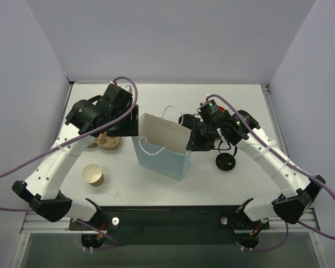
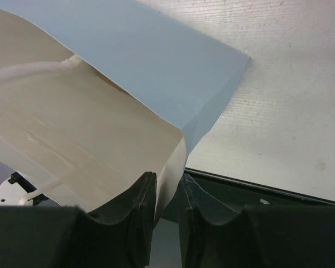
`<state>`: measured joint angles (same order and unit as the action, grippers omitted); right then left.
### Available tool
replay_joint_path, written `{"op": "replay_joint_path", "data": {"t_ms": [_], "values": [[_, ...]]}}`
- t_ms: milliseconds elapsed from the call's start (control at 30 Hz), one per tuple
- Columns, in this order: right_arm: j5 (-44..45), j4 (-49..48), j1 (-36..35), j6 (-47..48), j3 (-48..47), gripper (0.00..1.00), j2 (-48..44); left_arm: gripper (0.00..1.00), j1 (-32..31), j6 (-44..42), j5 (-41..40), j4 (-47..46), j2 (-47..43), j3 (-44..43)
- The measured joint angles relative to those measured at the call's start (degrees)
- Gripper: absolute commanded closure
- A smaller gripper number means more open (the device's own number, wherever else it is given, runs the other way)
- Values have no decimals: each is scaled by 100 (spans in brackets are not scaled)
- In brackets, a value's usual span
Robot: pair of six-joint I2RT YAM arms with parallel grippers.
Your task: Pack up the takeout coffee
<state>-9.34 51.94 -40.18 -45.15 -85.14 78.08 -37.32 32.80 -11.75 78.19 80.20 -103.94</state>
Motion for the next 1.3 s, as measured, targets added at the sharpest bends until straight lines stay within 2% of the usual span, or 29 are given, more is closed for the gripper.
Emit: {"op": "replay_joint_path", "data": {"t_ms": [233,433,567,600,633,667,700,767,900,1000,1100,1200,1233,1267,1300], "values": [[116,46,2,144,-44,83,-4,33,116,-186,-413,-103,352,46],[122,61,2,201,-48,83,-4,41,341,-260,-302,-579,424,304],[146,70,2,247,-87,83,-4,62,372,-334,-83,-898,422,636],[153,79,2,271,-109,83,-4,78,372,-352,26,-957,422,748],[164,85,2,295,-133,84,-4,89,372,-367,122,-1010,422,844],[177,96,2,319,-155,90,-4,97,372,-372,234,-1060,422,914],[190,103,2,339,-179,93,-4,100,372,-393,348,-1091,422,942],[232,144,4,402,-247,100,0,100,367,-404,433,-1080,422,894],[332,326,2,535,-706,100,46,100,341,-275,450,-610,433,306],[452,332,4,610,-894,100,2,100,302,-35,452,-612,162,142],[481,299,2,627,-748,99,-46,100,282,197,564,-778,-420,723],[470,175,0,629,-310,92,-72,100,260,420,778,-879,-931,1639],[466,160,0,632,-173,91,-68,96,251,466,841,-881,-960,1829],[463,164,-2,643,-92,87,-57,87,251,501,874,-881,-935,1947],[463,153,-2,649,-81,85,-52,71,254,520,887,-870,-881,1998]]}}
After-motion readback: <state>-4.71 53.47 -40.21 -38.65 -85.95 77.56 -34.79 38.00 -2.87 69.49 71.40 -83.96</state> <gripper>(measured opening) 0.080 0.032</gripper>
